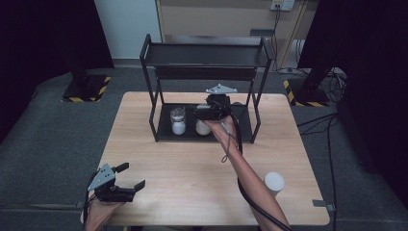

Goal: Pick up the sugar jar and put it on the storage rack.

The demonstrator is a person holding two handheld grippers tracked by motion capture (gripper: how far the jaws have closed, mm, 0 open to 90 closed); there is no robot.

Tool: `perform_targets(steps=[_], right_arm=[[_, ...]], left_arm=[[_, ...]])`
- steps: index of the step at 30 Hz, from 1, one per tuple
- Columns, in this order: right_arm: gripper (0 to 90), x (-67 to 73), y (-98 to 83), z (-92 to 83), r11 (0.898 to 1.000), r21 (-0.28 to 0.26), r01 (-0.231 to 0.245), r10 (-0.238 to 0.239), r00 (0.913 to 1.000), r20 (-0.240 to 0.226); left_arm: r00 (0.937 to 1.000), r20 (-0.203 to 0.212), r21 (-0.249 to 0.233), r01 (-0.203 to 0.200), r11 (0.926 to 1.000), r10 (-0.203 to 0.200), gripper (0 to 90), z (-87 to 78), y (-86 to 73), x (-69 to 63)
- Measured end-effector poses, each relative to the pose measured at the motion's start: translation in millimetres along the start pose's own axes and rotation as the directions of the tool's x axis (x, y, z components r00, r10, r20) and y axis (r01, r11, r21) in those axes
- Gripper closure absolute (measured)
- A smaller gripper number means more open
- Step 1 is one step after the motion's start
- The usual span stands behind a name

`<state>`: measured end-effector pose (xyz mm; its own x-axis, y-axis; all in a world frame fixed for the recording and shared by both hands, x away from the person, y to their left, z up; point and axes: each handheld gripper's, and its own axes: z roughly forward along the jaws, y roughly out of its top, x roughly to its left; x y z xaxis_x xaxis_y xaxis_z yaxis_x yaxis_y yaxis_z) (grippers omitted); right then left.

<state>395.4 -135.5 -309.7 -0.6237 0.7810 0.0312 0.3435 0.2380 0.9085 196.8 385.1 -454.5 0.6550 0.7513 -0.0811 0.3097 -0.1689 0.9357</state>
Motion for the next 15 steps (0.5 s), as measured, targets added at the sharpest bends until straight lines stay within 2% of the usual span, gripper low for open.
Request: perform_targets(steps=[4, 9, 13, 15], right_arm=[[8.8, -2.7, 6.2, -20.1, 0.999, -0.021, 0.032, -0.032, 0.9988, -0.036], [9.1, -4.1, 12.6, -49.9, 0.995, -0.046, 0.083, -0.085, 0.9949, -0.053], [9.0, -8.7, 12.2, -74.2, 0.993, -0.081, 0.09, -0.096, 0.9926, -0.075], [8.9, -11.8, 11.8, -83.9, 0.993, -0.087, 0.076, -0.084, 0.9922, -0.092]], left_arm=[[1.0, 0.001, -0.005, 0.007, 1.0, -0.007, 2.1, -0.8, -0.7, 0.7], [0.9999, 0.003, -0.005, 0.012, 0.9999, -0.012, 2.1, -0.7, -0.9, 1.6], [0.9999, 0.005, -0.004, 0.013, 0.9999, -0.013, 2.1, -0.6, -0.8, 1.7], [0.9999, 0.005, -0.005, 0.014, 0.9999, -0.014, 2.1, -0.9, -0.8, 1.9]])
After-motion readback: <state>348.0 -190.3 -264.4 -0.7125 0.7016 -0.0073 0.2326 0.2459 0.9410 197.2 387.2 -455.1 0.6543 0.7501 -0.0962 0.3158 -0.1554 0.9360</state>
